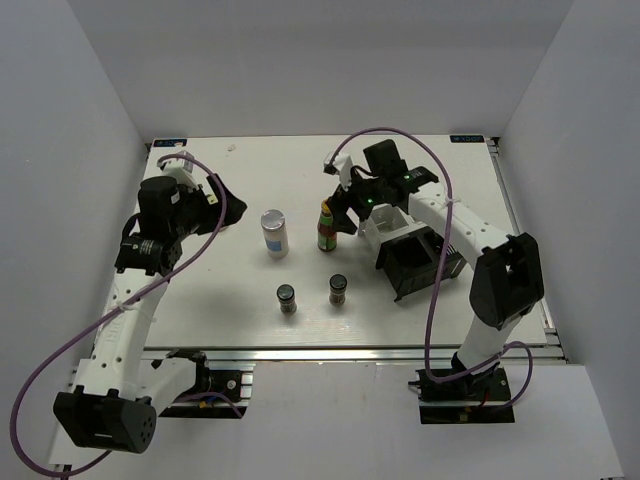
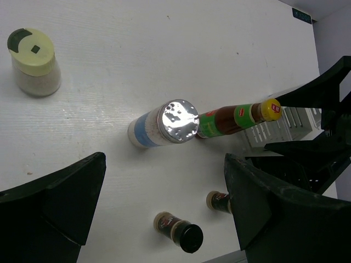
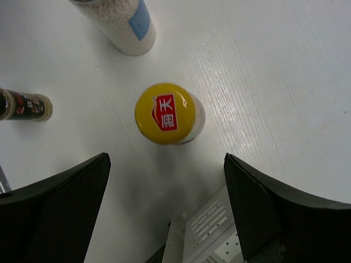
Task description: Organize the condiment bottles
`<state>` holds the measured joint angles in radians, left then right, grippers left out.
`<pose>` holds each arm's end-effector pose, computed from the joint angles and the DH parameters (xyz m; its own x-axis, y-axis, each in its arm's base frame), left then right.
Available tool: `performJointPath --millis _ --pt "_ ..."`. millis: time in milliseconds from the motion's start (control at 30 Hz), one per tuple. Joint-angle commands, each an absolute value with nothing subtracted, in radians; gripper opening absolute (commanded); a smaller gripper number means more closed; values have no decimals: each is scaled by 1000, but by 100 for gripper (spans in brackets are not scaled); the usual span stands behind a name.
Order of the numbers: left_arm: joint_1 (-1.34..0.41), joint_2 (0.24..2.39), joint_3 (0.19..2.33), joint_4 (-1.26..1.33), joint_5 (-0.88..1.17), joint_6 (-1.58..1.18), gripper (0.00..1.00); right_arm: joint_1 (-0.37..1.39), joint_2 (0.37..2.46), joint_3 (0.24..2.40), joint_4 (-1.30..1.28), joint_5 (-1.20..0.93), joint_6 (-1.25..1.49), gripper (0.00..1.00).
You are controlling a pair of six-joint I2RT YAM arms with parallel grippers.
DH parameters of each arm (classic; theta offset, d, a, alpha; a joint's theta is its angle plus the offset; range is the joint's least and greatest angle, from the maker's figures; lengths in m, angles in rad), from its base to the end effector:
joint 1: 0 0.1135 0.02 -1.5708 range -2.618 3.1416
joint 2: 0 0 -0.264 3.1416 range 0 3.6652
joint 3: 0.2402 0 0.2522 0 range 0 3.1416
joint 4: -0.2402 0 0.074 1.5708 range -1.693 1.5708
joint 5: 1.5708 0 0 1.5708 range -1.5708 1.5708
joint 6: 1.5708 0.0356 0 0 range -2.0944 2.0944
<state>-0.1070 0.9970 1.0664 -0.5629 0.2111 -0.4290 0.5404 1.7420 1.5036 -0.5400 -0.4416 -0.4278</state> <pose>0.2107 -0.0301 0.3605 -0.5481 -0.3502 -0.7596 0.0659 0.8872 -0.4566 0.3290 0.2151 0.2995 -0.2466 -0.5853 -0.7724 -0.9104 0.4131 -0.0224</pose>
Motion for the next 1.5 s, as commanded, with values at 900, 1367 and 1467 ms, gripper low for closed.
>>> performJointPath --millis 900,1367,1467 --pt "-107 996 1028 -525 275 -431 98 589 1851 1640 -407 -460 -446 75" --pt "-107 980 1028 -519 279 -428 98 589 1848 1628 -377 -460 -454 48" --pt "-107 976 1026 -515 284 -428 98 589 1836 1638 -377 -466 -462 36"
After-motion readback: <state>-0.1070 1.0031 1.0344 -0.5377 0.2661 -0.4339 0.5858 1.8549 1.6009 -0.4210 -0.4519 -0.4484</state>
